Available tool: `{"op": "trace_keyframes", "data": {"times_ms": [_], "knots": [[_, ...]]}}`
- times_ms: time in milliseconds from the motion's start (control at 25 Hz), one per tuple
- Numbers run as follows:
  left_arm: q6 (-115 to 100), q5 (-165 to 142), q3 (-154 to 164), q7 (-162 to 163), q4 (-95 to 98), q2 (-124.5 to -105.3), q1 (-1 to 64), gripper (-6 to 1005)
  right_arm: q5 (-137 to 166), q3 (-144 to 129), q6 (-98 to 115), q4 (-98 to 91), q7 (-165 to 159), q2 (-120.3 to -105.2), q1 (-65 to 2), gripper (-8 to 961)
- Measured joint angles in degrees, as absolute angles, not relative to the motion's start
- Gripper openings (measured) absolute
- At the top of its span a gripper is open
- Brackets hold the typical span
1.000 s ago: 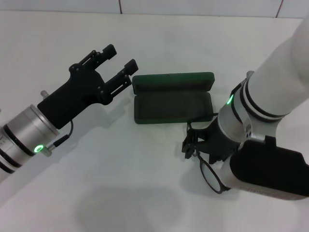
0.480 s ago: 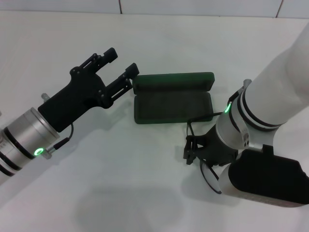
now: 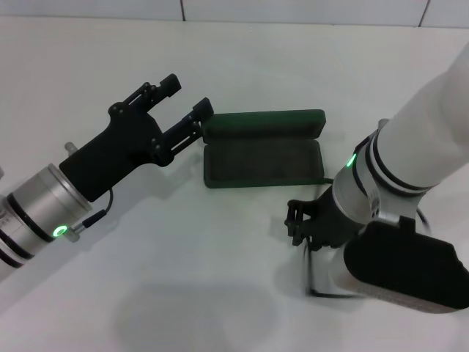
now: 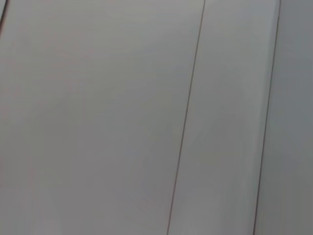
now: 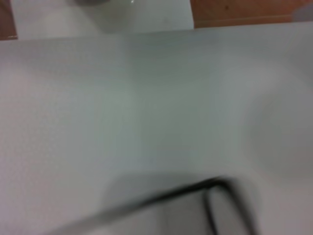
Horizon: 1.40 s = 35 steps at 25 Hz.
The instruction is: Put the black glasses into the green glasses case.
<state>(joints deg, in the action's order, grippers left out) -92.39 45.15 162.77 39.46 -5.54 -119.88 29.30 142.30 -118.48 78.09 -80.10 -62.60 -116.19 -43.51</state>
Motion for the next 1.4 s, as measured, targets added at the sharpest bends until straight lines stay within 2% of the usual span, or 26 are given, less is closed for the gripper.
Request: {"op": "trace_keyframes", "data": {"times_ms": [400, 640, 1040, 1200, 1400], "knots": [[-92.5, 44.8, 162.8, 39.7, -5.5, -119.88, 29.9, 700, 141.7, -111.3, 81.4, -82.0, -69.7, -116.19, -43.3, 113], [-96.1, 44.6, 162.8, 39.9, -5.3, -119.81, 30.0, 699, 138.0, -97.3, 85.8, -85.1, -76.5, -116.19, -40.8, 110], [-97.6, 44.8, 162.4, 40.0, -4.2, -119.64, 30.9, 699, 110.6, -68.8, 83.3, -76.9, -78.7, -115.91, -26.8, 107], [-95.4, 42.5, 162.8, 43.9, -5.9, -119.47, 34.1, 699, 97.2, -57.8, 87.8, -66.5, -78.2, -115.53, -24.8, 106], [-88.8, 30.6, 162.9, 48.9, -6.5, -119.72, 41.7, 699, 83.0, -48.3, 95.8, -50.0, -77.4, -114.73, -27.1, 106]]}}
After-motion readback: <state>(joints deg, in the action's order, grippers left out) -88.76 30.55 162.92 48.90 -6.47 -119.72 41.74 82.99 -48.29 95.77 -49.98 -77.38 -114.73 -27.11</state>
